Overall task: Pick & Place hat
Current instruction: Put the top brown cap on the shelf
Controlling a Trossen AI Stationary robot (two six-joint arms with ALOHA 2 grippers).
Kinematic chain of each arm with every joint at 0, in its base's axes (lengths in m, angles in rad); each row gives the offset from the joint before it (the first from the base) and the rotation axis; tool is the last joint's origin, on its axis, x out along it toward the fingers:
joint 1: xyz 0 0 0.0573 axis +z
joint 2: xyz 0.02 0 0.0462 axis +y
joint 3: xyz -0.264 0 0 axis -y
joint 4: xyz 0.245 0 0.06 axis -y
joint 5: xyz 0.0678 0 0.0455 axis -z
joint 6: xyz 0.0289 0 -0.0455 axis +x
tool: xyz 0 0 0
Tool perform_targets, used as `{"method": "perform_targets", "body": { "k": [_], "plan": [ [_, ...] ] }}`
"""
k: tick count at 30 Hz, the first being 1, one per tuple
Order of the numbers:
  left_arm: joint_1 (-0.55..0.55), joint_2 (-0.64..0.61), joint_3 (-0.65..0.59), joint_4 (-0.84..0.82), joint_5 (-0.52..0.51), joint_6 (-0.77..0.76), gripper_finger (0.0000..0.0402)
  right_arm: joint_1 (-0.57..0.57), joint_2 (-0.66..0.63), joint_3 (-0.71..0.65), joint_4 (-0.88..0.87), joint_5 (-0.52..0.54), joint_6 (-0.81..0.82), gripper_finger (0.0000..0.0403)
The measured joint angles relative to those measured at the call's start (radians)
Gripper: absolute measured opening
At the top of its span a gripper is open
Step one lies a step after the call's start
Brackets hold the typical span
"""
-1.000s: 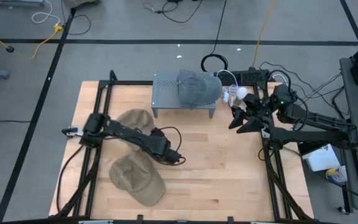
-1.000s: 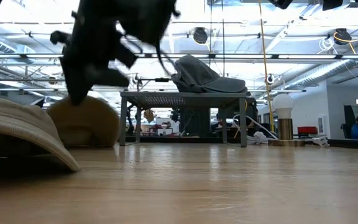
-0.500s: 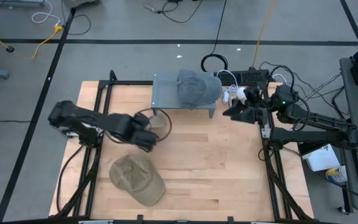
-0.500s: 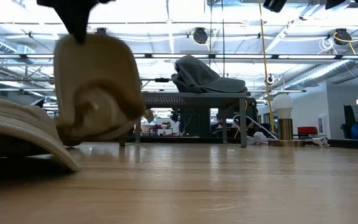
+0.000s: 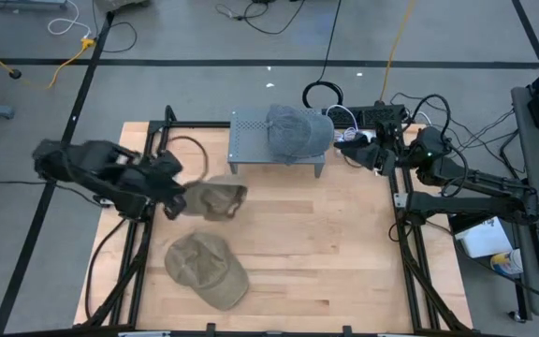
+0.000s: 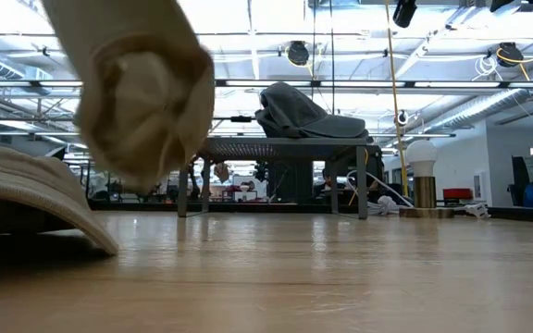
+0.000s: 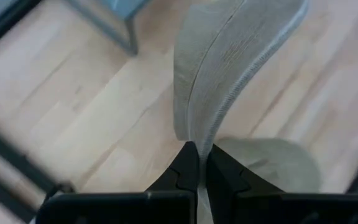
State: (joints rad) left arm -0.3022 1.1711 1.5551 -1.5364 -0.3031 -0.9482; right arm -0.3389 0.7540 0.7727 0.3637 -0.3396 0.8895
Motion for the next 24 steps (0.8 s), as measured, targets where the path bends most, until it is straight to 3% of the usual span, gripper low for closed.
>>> {"method": "perform_targets", "body": {
  "k": [5, 10, 17, 24],
  "plan": [
    [-0.042, -0.127, 0.000, 0.132, -0.102, 0.074, 0.0009, 0.000, 0.000, 0.000, 0.034, 0.109, -0.020, 0.0238],
    [-0.077, -0.213, 0.000, 0.305, -0.191, 0.186, 0.0009, 0.000, 0.000, 0.000, 0.099, 0.154, -0.063, 0.0238],
    [-0.108, -0.244, 0.000, 0.561, -0.350, 0.384, 0.0009, 0.001, -0.001, 0.000, 0.228, 0.291, -0.121, 0.0238],
    [-0.112, -0.223, 0.000, 0.910, -0.497, 0.717, 0.0009, 0.001, 0.000, 0.000, 0.322, 0.347, -0.172, 0.0238]
  ]
}}
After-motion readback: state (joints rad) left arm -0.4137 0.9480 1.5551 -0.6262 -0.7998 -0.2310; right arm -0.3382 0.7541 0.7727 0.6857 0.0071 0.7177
